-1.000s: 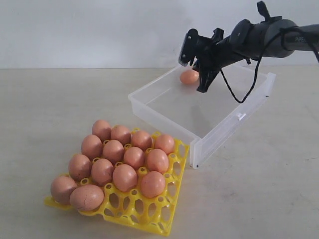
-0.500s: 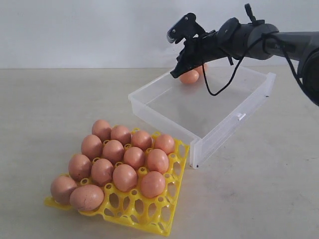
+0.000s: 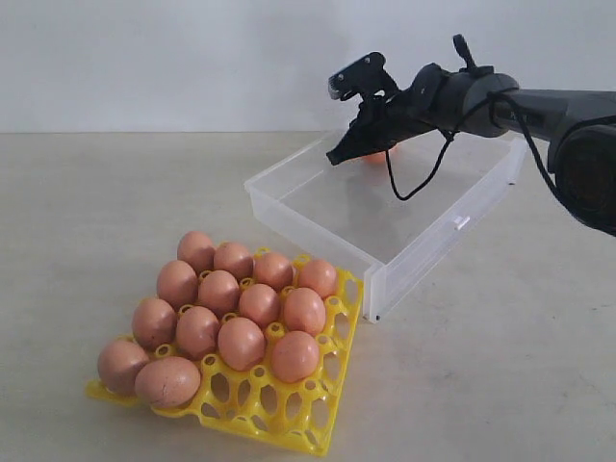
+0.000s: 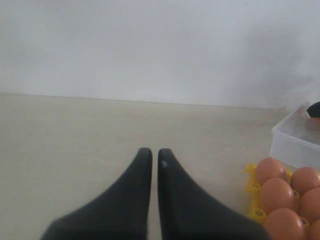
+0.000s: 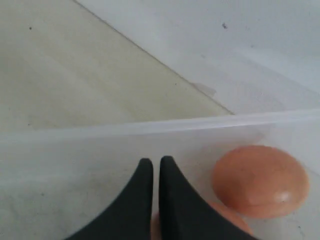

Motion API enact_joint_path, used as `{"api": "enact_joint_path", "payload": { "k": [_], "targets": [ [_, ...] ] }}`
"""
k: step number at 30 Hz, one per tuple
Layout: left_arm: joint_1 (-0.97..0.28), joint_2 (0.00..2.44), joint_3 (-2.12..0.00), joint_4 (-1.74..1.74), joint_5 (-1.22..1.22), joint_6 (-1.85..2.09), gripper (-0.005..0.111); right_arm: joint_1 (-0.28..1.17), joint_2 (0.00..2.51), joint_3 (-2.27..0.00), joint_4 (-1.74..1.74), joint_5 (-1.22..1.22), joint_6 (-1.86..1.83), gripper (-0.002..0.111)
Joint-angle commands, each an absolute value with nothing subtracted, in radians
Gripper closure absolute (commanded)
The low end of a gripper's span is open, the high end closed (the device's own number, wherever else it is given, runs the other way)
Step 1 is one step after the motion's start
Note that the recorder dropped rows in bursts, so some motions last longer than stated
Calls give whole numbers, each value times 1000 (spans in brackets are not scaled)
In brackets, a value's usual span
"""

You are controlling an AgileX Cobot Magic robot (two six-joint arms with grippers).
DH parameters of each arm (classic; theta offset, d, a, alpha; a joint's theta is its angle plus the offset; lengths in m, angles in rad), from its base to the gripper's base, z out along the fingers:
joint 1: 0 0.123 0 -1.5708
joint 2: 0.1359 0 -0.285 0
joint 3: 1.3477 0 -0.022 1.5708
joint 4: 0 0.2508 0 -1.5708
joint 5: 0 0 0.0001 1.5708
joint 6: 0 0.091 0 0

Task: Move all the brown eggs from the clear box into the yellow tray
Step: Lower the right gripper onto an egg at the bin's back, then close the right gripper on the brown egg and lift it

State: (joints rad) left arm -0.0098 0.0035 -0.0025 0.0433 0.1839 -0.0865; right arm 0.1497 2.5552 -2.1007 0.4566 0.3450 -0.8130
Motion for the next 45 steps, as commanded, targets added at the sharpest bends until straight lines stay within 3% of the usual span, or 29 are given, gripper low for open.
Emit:
{"api": "enact_joint_path", "payload": {
  "k": [1,4,15,17,18,20,21,25,32,45],
  "targets": [
    [-4,0,0,42,179,-86,103,149,2556,-2107,247,438,-676,108],
    [-4,0,0,42,179,-86,103,149,2544,-2107,103,537,-549,108],
    [-4,0,0,42,179,-86,103,149,2417,-2107,94,635,-281,107],
    [-4,0,0,42,179,-86,103,149,2415,-2107,88,677,-325,91],
    [-4,0,0,42,179,-86,103,149,2420,-2107,69,665,-394,74],
    [-4,0,0,42,179,-86,103,149,2422,-2107,51,588,-380,53],
    [-4,0,0,42,179,-86,103,149,2422,-2107,42,556,-336,51],
    [-4,0,0,42,179,-86,103,149,2448,-2107,-74,396,38,52],
    [-4,0,0,42,179,-86,103,65,2505,-2107,-121,491,491,52],
    [-4,0,0,42,179,-86,103,41,2566,-2107,73,424,512,52]
  ]
}}
